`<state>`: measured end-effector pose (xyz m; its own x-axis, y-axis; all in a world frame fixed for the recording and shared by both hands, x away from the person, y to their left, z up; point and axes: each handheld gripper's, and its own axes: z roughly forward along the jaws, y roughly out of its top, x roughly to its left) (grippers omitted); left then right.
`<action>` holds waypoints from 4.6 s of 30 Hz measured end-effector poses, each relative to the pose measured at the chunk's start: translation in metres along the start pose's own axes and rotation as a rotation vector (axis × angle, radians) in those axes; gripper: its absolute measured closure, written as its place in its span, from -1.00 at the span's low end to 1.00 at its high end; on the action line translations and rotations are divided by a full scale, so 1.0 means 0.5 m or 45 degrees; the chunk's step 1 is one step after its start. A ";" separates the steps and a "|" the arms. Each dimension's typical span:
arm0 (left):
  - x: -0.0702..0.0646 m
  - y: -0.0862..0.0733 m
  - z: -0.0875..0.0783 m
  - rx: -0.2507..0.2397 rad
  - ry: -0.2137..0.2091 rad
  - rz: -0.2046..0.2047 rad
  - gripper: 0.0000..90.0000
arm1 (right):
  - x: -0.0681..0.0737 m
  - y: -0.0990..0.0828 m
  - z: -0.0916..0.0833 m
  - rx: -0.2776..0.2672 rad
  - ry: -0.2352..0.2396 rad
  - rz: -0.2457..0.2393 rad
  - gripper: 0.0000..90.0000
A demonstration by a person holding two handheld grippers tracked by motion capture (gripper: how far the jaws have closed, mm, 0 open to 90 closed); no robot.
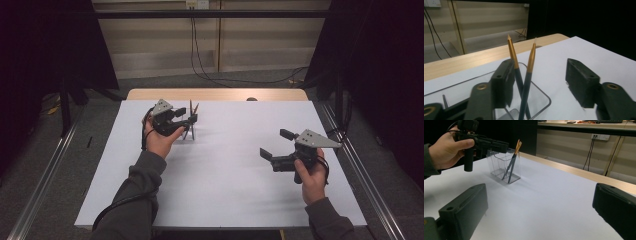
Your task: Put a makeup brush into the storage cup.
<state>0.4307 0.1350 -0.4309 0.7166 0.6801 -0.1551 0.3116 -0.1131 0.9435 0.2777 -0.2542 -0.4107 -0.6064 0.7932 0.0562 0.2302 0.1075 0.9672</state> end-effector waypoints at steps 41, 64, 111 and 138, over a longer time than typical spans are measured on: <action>-0.021 0.000 -0.025 -0.020 -0.061 0.032 -0.63 | -0.003 -0.005 -0.006 0.015 -0.008 -0.001 -1.00; -0.020 -0.020 -0.067 -0.019 -0.075 0.047 -0.68 | -0.003 -0.006 -0.006 0.021 -0.007 -0.003 -1.00; 0.000 -0.051 -0.171 -0.044 -0.055 0.053 -0.70 | -0.001 -0.008 -0.002 0.022 0.003 -0.006 -1.00; -0.007 -0.057 -0.224 -0.080 -0.019 0.068 -0.72 | -0.004 -0.006 -0.006 0.017 -0.005 -0.007 -1.00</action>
<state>0.3495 0.2172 -0.4244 0.7405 0.6633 -0.1082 0.2335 -0.1028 0.9669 0.2758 -0.2577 -0.4131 -0.6046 0.7950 0.0496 0.2371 0.1201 0.9640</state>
